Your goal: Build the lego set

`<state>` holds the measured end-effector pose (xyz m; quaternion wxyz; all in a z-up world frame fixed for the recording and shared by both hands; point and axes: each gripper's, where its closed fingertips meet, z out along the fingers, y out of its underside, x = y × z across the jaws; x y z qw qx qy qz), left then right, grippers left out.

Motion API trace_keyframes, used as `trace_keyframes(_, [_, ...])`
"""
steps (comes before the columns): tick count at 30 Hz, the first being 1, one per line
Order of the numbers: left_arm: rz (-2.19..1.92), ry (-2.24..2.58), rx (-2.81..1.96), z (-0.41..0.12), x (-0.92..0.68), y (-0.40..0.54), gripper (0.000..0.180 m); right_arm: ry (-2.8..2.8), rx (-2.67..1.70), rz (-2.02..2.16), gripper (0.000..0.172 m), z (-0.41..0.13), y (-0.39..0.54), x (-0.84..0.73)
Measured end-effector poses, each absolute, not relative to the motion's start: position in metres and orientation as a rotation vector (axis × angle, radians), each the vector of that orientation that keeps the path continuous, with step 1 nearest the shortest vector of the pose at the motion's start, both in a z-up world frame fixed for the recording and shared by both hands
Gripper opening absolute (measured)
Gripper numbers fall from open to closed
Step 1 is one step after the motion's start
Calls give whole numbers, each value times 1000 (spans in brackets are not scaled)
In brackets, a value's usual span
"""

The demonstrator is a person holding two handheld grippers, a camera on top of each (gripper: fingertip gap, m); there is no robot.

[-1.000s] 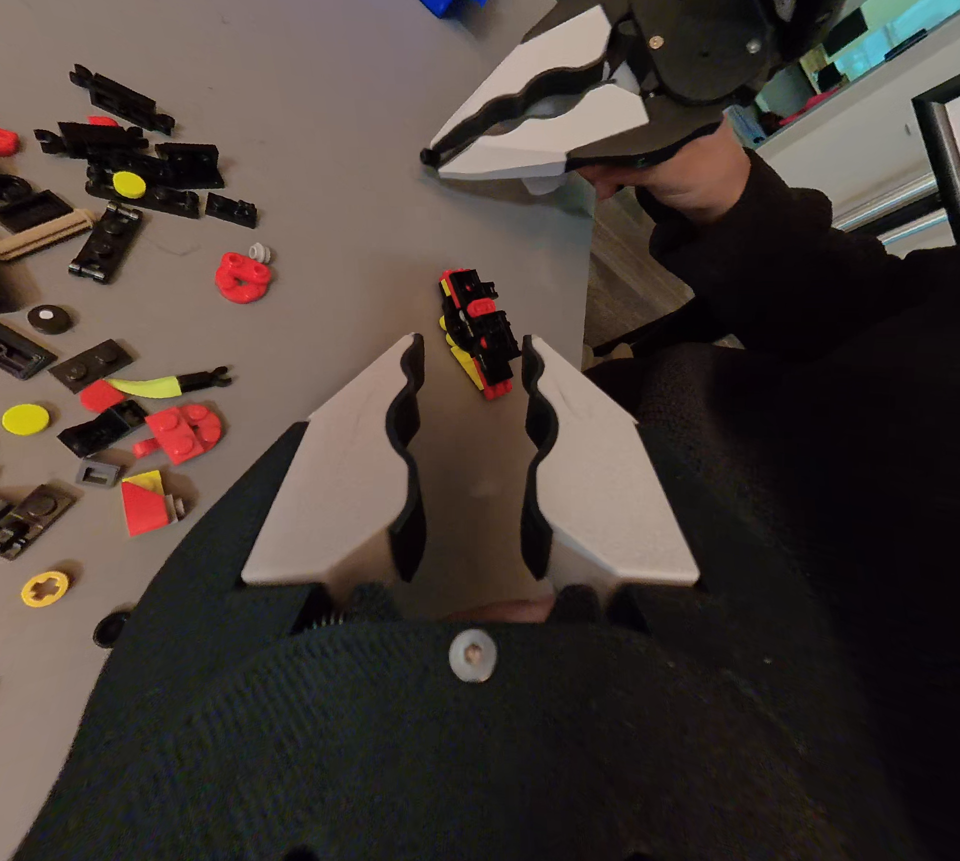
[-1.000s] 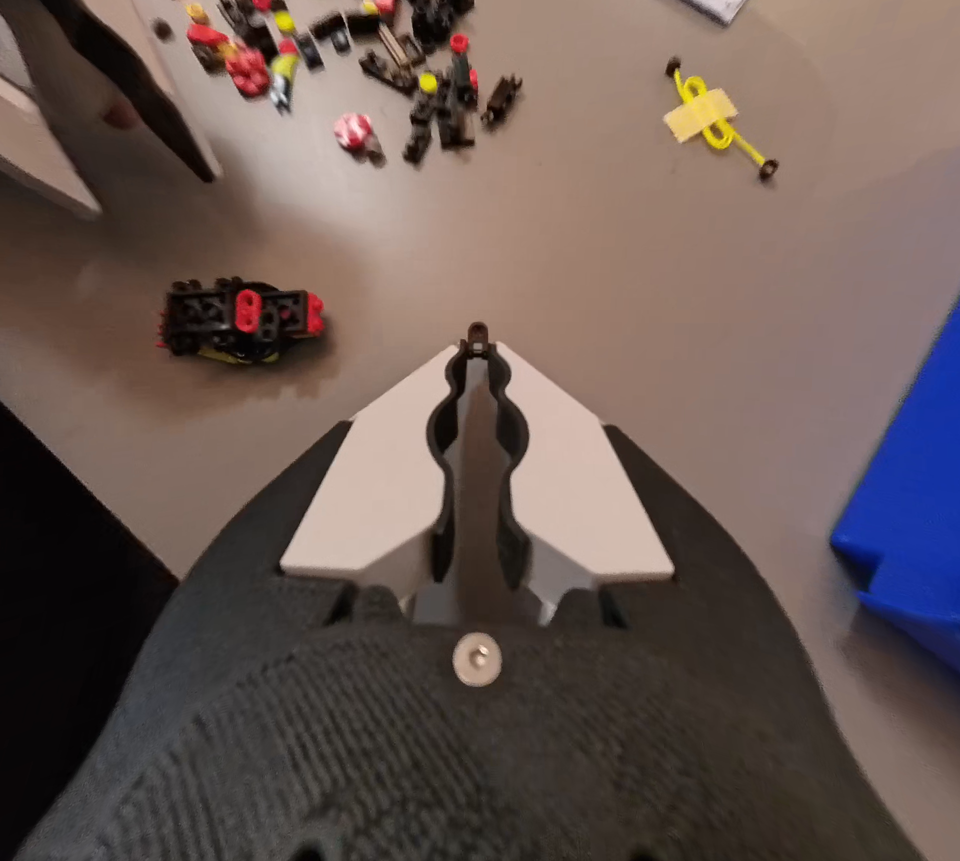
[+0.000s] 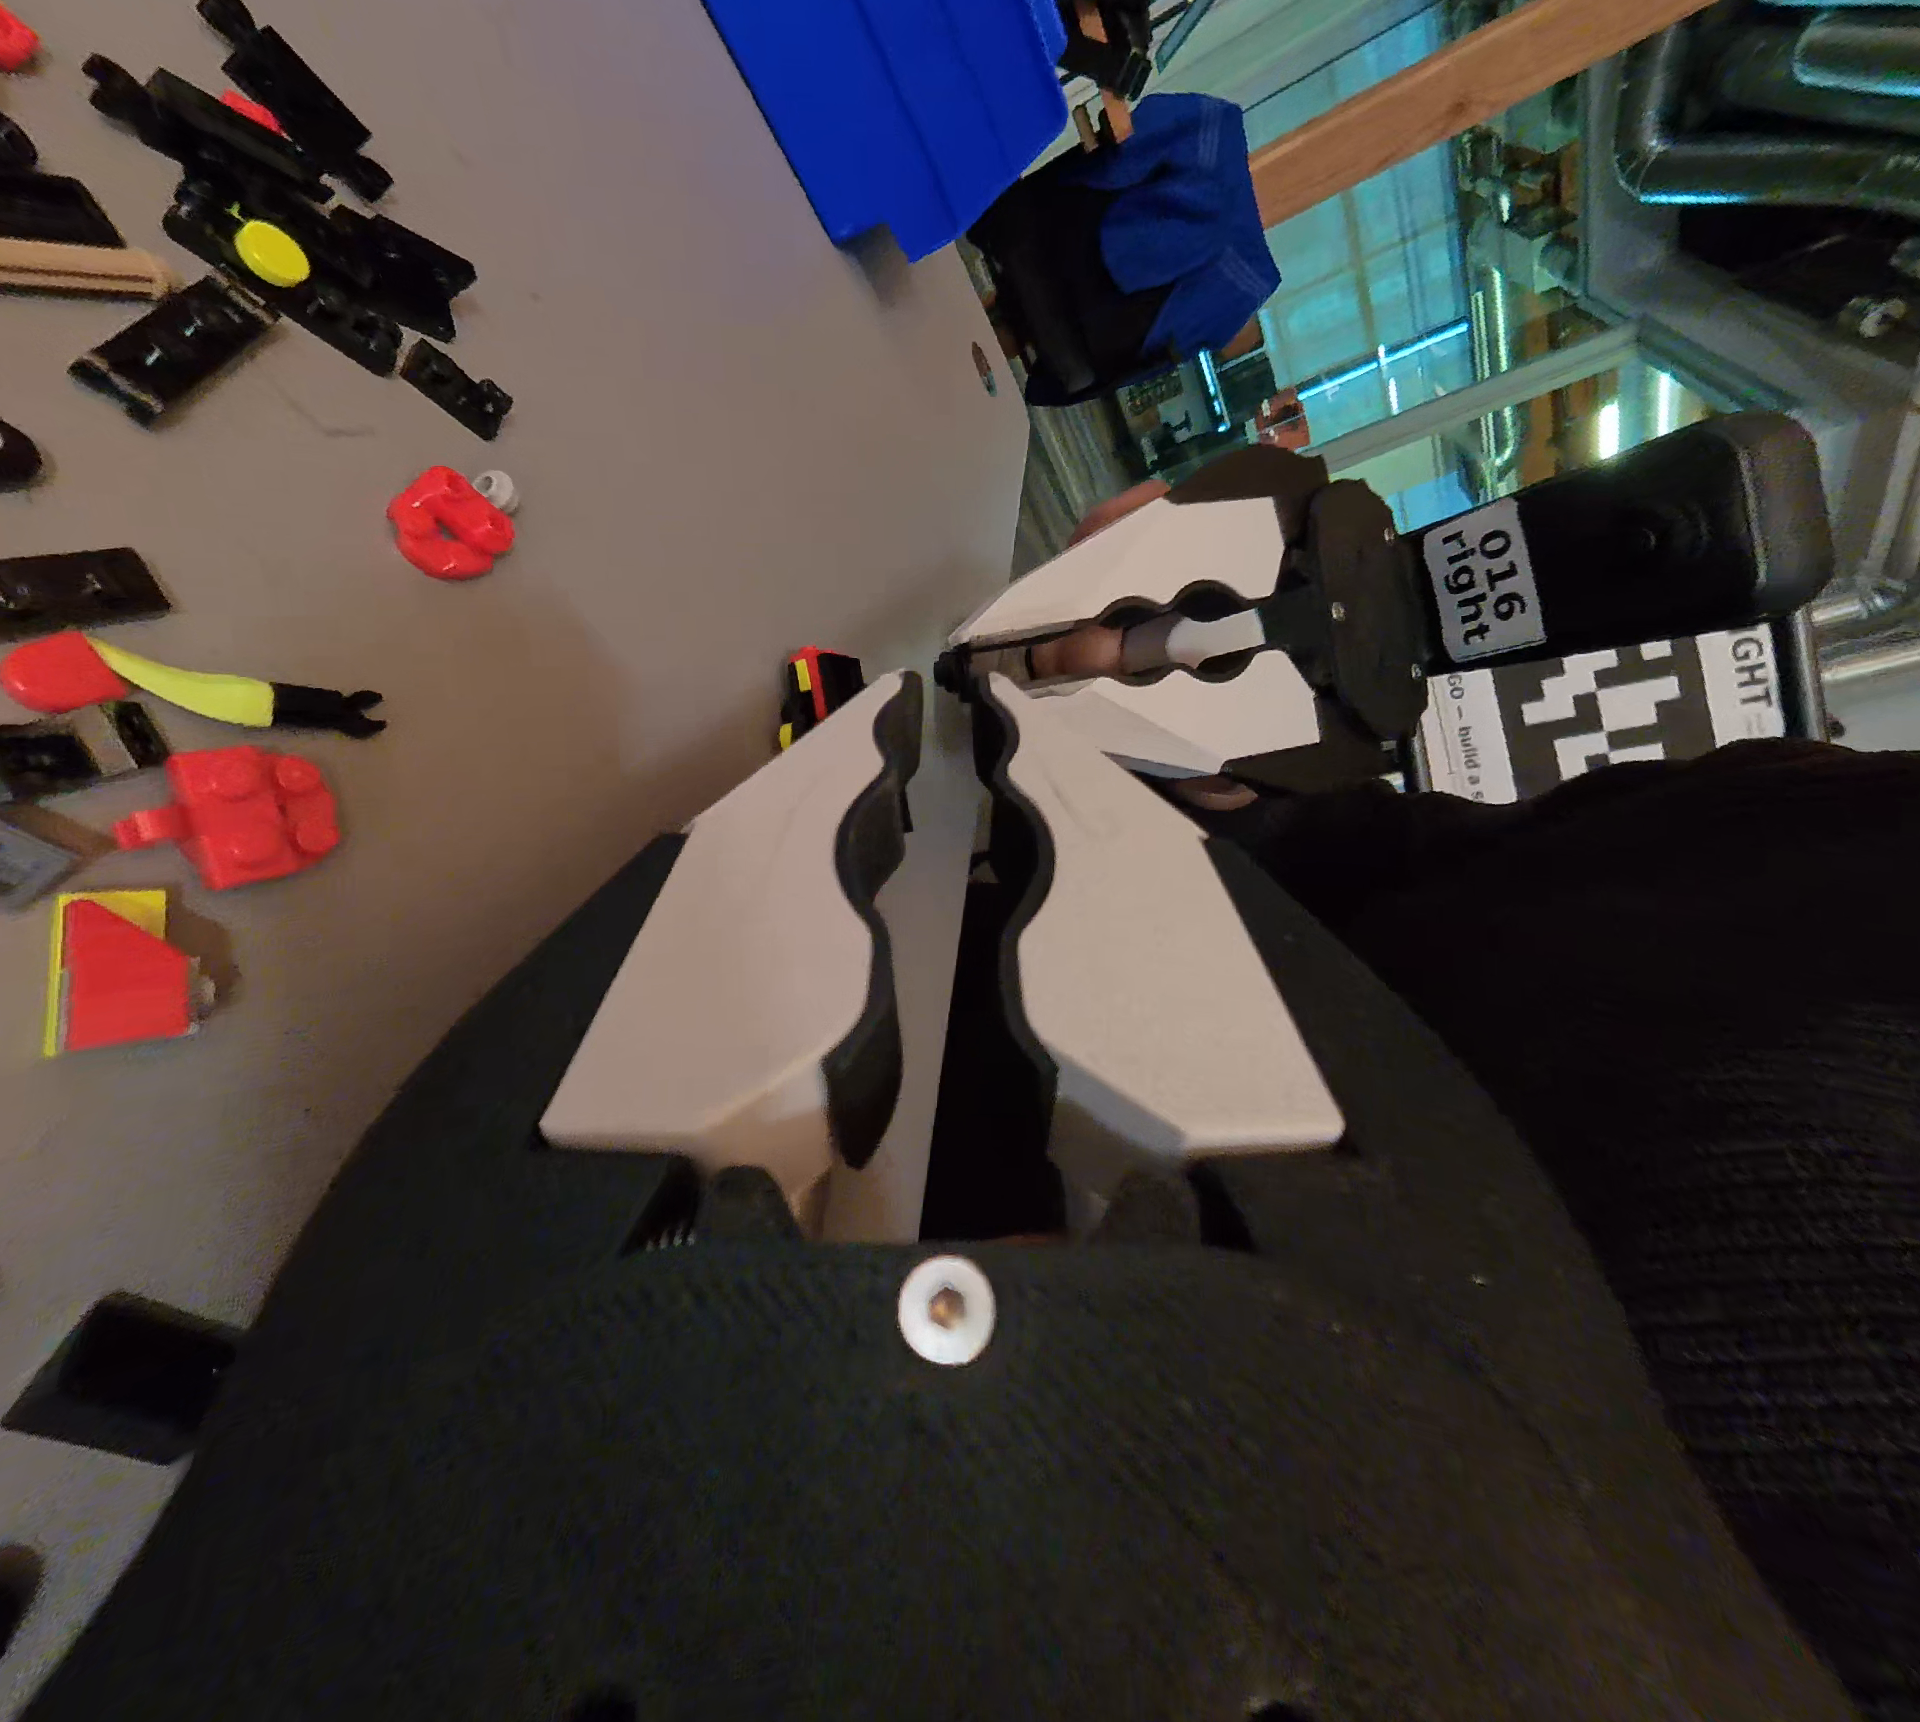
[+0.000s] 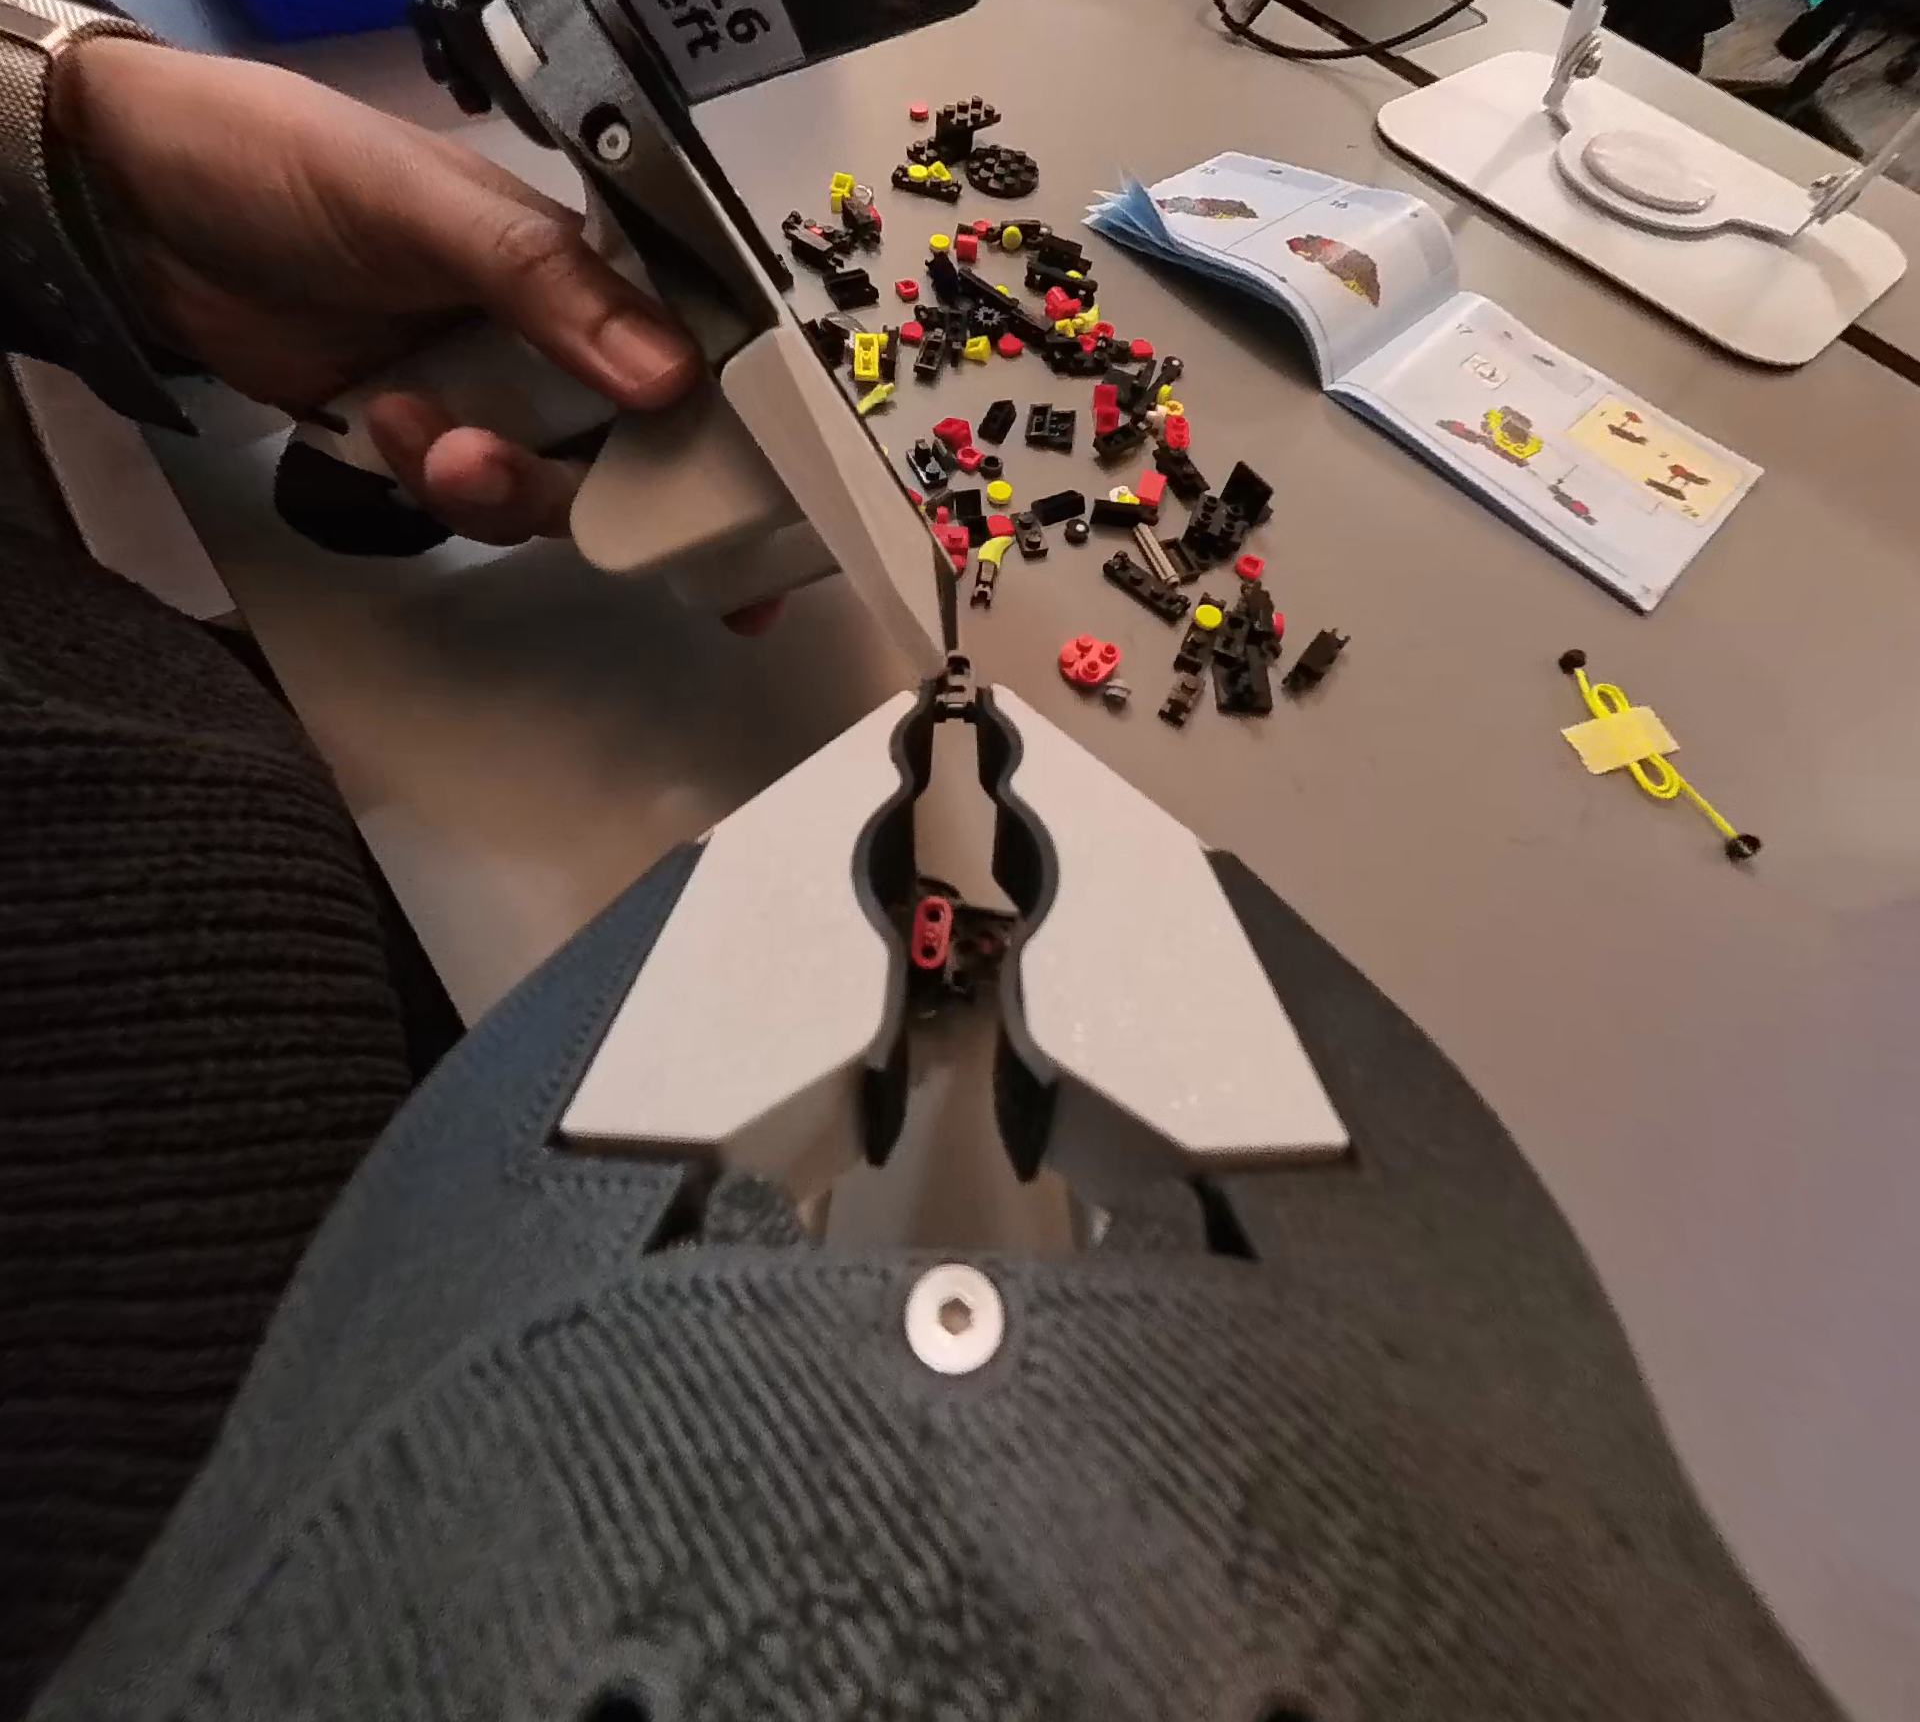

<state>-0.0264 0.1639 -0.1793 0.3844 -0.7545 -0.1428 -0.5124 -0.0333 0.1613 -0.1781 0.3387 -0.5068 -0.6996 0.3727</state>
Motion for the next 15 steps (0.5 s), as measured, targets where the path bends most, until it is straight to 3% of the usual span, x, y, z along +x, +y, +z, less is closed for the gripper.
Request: trace_keyframes(15, [-1164,-348,-1922,-180,-45,146,1,-1974,-1273,1128,8,-186,132,-43])
